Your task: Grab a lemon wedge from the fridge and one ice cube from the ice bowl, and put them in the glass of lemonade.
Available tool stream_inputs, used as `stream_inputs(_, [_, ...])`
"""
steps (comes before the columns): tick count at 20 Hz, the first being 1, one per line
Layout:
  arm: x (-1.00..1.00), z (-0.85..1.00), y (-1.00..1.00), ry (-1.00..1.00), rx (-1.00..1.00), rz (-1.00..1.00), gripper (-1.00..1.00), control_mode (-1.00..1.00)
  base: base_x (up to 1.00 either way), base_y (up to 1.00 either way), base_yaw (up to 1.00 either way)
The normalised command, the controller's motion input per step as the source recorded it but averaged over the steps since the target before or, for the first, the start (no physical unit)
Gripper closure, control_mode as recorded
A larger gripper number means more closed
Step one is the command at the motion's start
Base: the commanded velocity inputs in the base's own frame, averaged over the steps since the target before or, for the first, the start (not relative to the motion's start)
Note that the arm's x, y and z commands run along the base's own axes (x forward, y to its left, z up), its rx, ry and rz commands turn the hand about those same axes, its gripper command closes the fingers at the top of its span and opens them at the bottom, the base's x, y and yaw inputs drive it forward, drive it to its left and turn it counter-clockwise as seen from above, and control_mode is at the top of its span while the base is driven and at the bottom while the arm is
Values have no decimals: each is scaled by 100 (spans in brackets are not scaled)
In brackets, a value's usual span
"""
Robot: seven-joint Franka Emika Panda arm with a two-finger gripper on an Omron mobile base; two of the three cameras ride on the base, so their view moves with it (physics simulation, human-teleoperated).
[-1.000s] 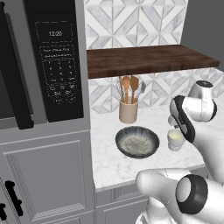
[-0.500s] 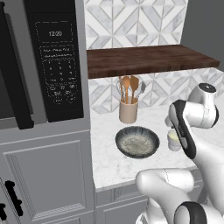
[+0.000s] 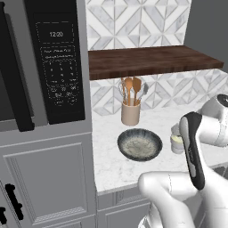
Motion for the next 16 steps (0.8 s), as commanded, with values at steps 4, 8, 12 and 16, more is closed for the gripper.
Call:
stream_inputs(4, [-74,86,49,8,-8,5,-100,-100,0,0,0])
stream_inputs(8, [-46,61,64,23,-12,4,-100,-100,0,0,0])
stream_inputs(12, [-54,7,45,11,-4,7,-100,-100,0,0,0])
stream_inputs(16, [0,0,0,4,0,0,-100,-100,0,0,0])
